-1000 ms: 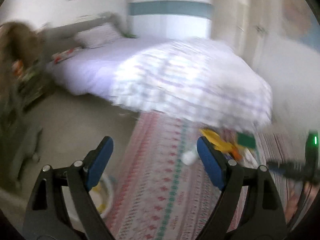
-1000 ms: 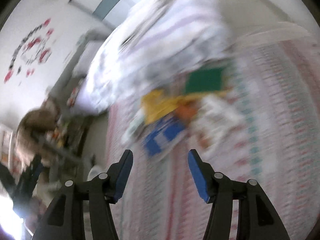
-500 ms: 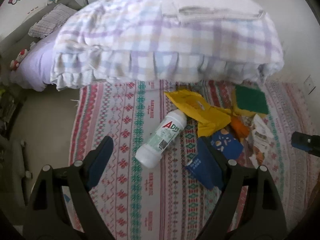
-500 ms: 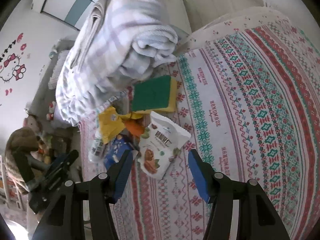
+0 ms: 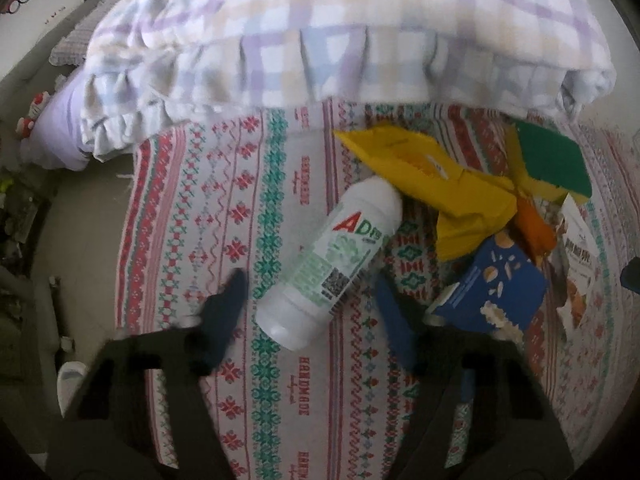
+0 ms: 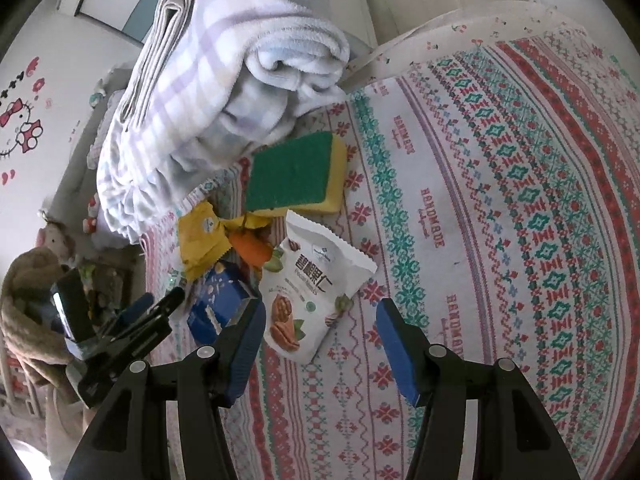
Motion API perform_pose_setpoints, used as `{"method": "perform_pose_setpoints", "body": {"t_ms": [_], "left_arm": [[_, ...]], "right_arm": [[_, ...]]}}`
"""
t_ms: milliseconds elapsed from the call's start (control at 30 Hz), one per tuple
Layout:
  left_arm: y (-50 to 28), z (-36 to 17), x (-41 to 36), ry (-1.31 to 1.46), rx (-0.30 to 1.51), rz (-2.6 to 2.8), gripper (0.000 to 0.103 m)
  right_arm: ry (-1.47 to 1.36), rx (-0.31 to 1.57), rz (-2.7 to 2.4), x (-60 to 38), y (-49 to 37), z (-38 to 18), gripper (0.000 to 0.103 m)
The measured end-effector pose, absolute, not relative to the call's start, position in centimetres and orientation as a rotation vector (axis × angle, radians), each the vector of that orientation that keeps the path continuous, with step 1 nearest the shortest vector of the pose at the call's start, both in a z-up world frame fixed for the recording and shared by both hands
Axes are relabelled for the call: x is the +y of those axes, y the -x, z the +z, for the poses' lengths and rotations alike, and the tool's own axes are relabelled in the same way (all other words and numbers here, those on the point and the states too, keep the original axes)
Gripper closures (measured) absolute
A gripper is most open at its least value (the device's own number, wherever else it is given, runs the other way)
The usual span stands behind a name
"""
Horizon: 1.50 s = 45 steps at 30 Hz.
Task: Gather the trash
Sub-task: 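Grasp another white drink bottle with the left tool while the right tool grasps the snack pouch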
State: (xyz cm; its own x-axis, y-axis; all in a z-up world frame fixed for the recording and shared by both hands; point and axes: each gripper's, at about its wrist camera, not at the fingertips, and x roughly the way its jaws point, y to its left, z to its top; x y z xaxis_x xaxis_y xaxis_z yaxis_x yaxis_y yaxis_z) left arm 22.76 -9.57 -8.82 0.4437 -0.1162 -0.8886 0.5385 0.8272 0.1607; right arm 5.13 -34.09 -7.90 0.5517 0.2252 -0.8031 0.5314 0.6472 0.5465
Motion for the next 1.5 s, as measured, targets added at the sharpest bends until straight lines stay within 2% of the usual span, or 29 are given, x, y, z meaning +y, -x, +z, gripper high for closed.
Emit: {"method": "perform_pose_setpoints", "body": {"t_ms": [400, 833, 900, 933, 1033, 1067, 1100, 1500], "left_arm": [[-22.8, -8.7, -8.5, -0.362, 1.093, -0.472, 0.061], [-23.3, -7.1, -6.7, -0.245, 1.110, -0.483, 0.062], [-23.3, -6.9, -6.5, -0.238, 1.107, -0.488, 0.062], [-23.4, -6.8, -6.4, -0.234, 1.106, -0.490, 0.062], [-23.3, -6.6, -5.9, -0.219, 1.108, -0.494, 0.063], [-23.2, -6.6, -5.7, -0.212, 1.112, -0.494, 0.063], [-23.2, -6.5, -5.6, -0.204, 1.115, -0.497, 0.063], [-22.0, -4.1, -2.3, -0.068, 1.111, -0.510, 0.064]], "right_arm": [[-0.823, 1.047, -0.219, -32.5, -7.2, -9.8, 0.044], [-0.673, 1.028, -0.266, -30.1, -9.9, -10.7, 0.044], [-0.628, 1.029, -0.284, -29.4, -10.3, -10.6, 0.049], [-0.600, 1.031, -0.286, -29.0, -10.6, -10.7, 0.064], [-0.566, 1.030, -0.282, -28.3, -11.1, -10.9, 0.072], [-0.566, 1.032, -0.274, -28.1, -11.1, -10.9, 0.085], [-0.576, 1.037, -0.268, -27.9, -11.2, -11.1, 0.090], [-0.568, 0.938, -0.233, -27.8, -9.5, -7.3, 0.094]]}}
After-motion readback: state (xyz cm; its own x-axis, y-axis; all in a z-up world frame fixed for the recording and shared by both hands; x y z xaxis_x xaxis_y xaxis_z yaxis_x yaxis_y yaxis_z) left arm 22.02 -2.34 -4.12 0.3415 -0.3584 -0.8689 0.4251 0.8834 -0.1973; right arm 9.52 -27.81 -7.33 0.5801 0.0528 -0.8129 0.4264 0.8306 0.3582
